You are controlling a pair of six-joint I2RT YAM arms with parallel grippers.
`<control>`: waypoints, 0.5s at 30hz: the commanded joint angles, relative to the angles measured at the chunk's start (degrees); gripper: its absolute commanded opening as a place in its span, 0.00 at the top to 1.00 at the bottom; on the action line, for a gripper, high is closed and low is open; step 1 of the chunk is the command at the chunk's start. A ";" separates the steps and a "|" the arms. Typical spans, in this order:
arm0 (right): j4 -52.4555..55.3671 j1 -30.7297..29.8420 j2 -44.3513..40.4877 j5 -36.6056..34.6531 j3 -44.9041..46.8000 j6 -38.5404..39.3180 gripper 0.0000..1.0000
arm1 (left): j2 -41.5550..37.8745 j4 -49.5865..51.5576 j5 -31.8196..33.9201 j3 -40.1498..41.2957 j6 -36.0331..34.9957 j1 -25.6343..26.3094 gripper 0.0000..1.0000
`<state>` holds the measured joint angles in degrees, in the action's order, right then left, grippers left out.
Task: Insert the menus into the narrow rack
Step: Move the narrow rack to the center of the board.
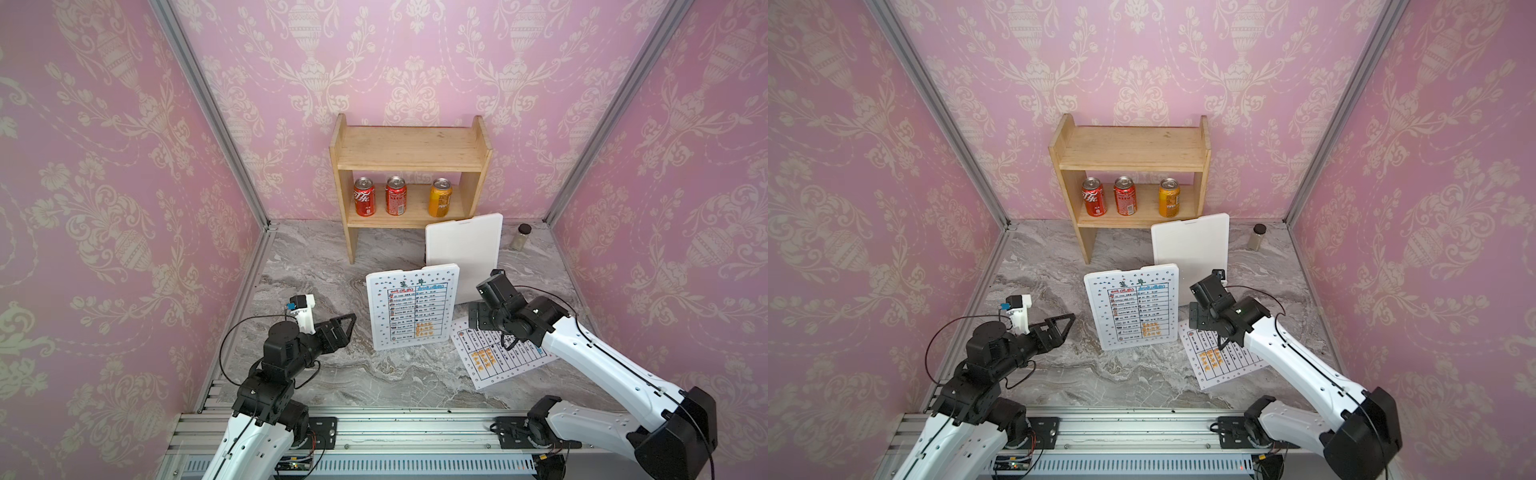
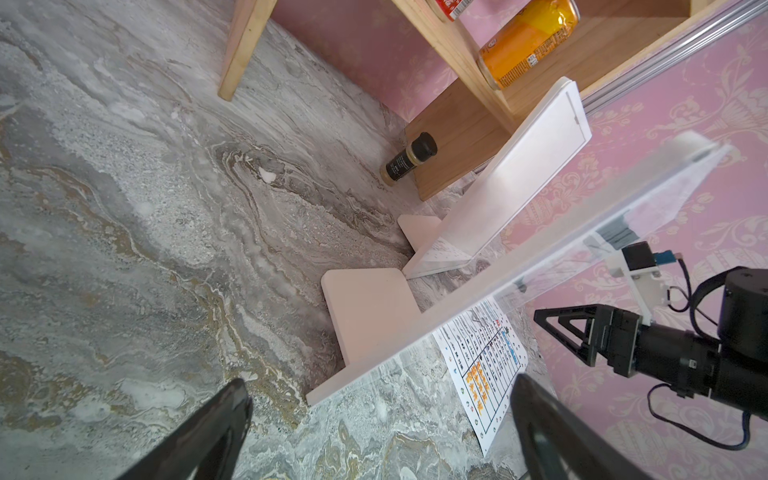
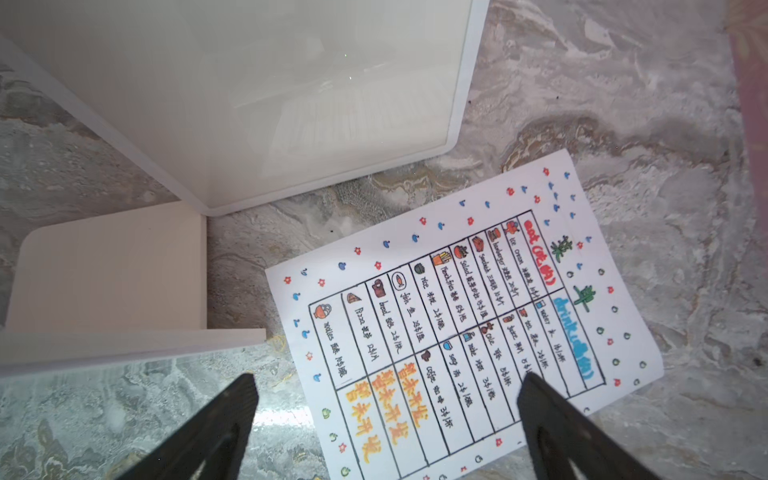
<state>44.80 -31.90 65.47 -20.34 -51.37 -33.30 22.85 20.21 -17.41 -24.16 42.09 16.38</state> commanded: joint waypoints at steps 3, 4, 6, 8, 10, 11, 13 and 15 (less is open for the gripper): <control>-11.05 3.01 0.13 5.49 7.37 -4.78 0.00 | -0.29 -1.92 0.33 3.29 3.22 0.49 0.01; -12.24 3.32 0.77 6.42 8.22 -5.08 0.00 | 0.11 -2.98 -0.16 4.10 3.80 0.63 0.01; -14.96 3.42 2.35 8.49 9.60 -6.15 0.00 | 1.26 -3.90 -0.23 5.44 4.53 0.78 0.01; -17.84 3.39 3.84 11.11 10.85 -6.98 0.00 | 2.36 -4.32 0.38 6.25 4.68 1.35 0.01; -20.14 3.27 5.10 12.81 11.92 -7.69 0.00 | 3.64 -4.21 1.84 6.32 4.09 2.44 0.01; -21.31 3.33 5.68 13.47 12.44 -7.98 0.00 | 4.40 -4.05 2.46 6.34 3.74 3.09 0.01; -23.01 3.25 6.71 14.54 13.00 -8.39 0.00 | 6.30 -4.84 3.44 6.48 3.37 4.09 0.01; -24.14 2.91 7.63 15.01 13.14 -8.78 0.00 | 9.11 -6.47 3.70 7.07 3.35 4.92 0.01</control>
<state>25.17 -28.56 72.25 -7.97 -39.00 -39.79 29.52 16.27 -15.99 -18.22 45.15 20.23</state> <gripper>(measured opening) 0.998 0.992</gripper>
